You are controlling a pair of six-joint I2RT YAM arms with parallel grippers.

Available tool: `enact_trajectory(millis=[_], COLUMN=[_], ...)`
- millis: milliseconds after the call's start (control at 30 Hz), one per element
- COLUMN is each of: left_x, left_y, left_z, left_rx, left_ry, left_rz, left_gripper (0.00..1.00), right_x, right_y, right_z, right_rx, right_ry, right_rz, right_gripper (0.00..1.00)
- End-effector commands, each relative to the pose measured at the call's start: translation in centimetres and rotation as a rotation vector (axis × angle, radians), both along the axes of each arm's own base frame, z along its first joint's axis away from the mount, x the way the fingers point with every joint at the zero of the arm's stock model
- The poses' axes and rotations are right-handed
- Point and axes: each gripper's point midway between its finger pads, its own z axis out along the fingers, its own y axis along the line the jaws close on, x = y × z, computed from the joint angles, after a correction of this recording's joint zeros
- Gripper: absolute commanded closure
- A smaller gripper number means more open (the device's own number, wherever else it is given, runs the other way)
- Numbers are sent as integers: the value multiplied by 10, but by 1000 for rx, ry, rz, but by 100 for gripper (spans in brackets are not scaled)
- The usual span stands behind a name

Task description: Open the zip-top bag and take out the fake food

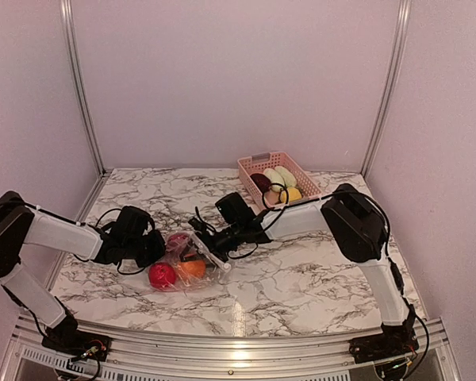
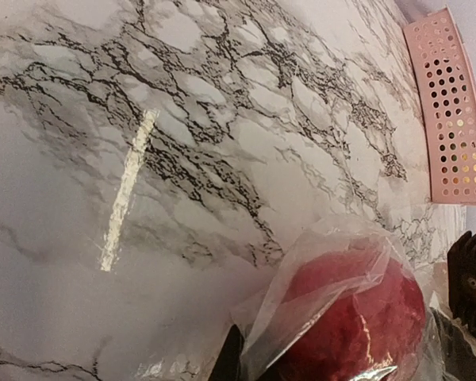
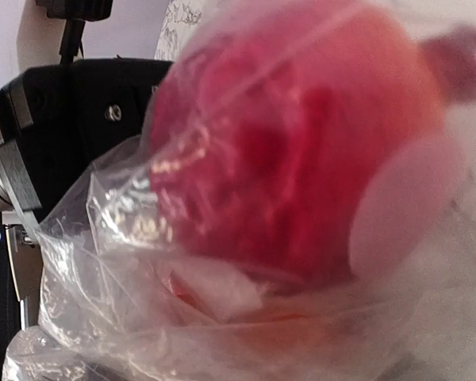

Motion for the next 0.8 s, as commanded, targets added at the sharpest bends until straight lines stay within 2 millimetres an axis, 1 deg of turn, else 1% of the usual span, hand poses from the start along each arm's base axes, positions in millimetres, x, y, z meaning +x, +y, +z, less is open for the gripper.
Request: enact_trajectory(millis=[0,67,133,267,367,500,667,767], left_x=[3,3,0,-3,-4,-2,0,1], left_y=[34,49,62,72,74,73,70,70], left_z=[7,5,-1,-7,-9,-11,-13,-12], left_rx=[28,34,41,43,43,38,27,26], left_ry=[-20,-12,2,20,29,35,35,31], left_rz=[71,106,133,155,161,161,159,157], left_gripper=[100,100,100,100,100,100,100,100], right_x=[6,11,15,23,25,23,17,16], right_y=[-29,-43,-56,-74,-78,-79,-79,-81], right_z=[11,13,10,3,3,6,-1,2], right_rx=[-16,-22,-36,-81,-95,-97,-114,-107], right_ry=[-46,-65,-75,-103,-128,-164,-184,-190], right_rz=[-21,-35,-47,-53,-41,-13,19,19], right_gripper=[29,28,26,23,22,14,14,19])
